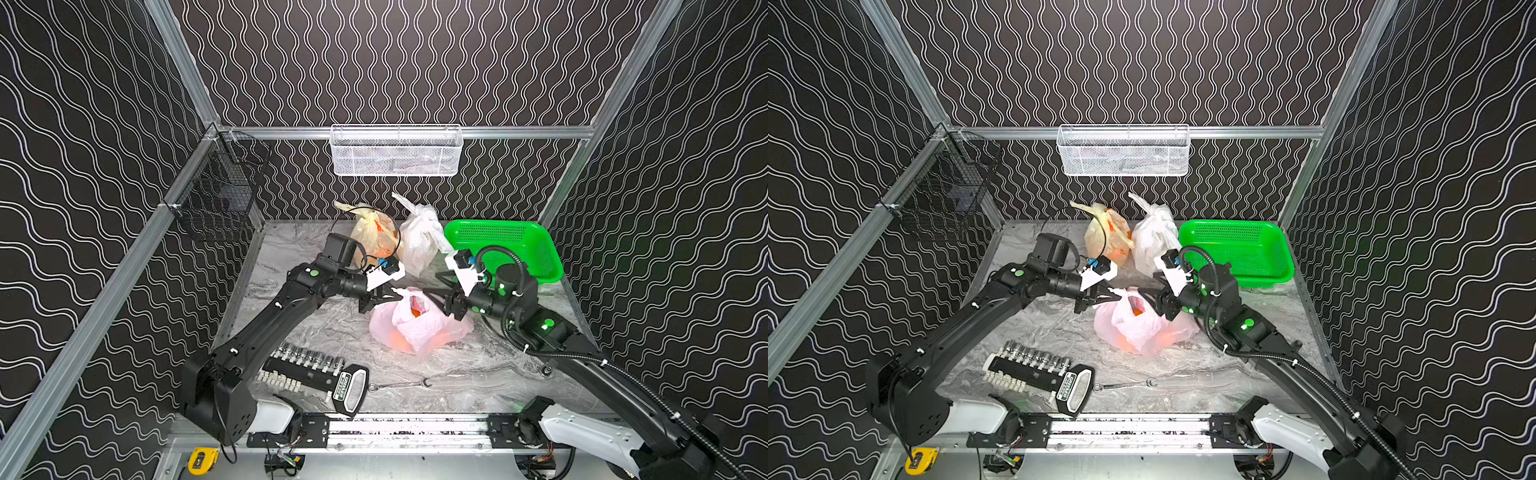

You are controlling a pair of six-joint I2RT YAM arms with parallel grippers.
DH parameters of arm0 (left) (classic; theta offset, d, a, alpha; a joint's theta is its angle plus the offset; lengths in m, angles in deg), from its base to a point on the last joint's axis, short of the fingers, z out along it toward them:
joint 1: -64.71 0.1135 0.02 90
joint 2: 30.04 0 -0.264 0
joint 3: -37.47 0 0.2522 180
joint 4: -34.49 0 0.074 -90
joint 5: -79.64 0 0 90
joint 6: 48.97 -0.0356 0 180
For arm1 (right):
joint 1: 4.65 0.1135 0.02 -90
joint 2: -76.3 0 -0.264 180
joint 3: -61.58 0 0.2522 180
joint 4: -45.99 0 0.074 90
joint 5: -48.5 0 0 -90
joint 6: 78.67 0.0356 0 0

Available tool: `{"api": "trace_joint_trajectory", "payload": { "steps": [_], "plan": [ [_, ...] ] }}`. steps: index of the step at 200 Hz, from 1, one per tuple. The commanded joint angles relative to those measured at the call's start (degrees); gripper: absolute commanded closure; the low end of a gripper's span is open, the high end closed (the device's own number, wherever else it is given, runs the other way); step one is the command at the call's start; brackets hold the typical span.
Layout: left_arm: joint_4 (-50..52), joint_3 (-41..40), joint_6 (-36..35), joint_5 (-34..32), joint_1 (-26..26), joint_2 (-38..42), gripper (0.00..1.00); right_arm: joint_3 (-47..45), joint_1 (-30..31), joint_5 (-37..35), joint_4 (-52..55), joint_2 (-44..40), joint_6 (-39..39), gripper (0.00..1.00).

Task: Place the oranges into plastic bags & tie knots
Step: Tie the plastic bag at the center of the board.

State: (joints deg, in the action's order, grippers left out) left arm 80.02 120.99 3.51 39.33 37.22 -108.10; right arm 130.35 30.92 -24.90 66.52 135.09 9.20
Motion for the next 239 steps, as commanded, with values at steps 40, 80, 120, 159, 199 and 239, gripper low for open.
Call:
{"api": "trace_joint_trajectory", "payload": {
  "steps": [40, 80, 120, 159, 199, 239],
  "plan": [
    [-3.4, 1.1, -12.0, 1.3, 0.1, 1.8, 1.00, 16.1, -10.2, 27.9, 15.6, 13.5, -10.0, 0.75],
    [-10.3, -1.5, -12.1, 0.3, 0.2, 3.8, 1.00, 21.2, -13.3, 39.4, 22.2, 22.7, -18.5, 0.82],
    [-15.8, -3.6, -9.3, -1.4, 0.2, 5.1, 1.00, 19.3, -11.9, 44.5, 21.1, 24.9, -18.7, 0.80],
    [-18.7, -5.8, -7.1, -2.9, 0.2, 6.1, 1.00, 14.5, -7.9, 43.6, 14.9, 24.1, -14.7, 0.75],
    [-21.8, -7.9, -4.2, -2.9, 0.2, 7.3, 1.00, 9.9, -7.0, 43.5, 6.8, 22.1, -10.1, 0.40],
    [-23.3, -8.9, -1.3, -3.3, 0.2, 8.4, 1.00, 7.9, -4.7, 40.1, -1.6, 22.1, -4.7, 0.30]
  ]
}}
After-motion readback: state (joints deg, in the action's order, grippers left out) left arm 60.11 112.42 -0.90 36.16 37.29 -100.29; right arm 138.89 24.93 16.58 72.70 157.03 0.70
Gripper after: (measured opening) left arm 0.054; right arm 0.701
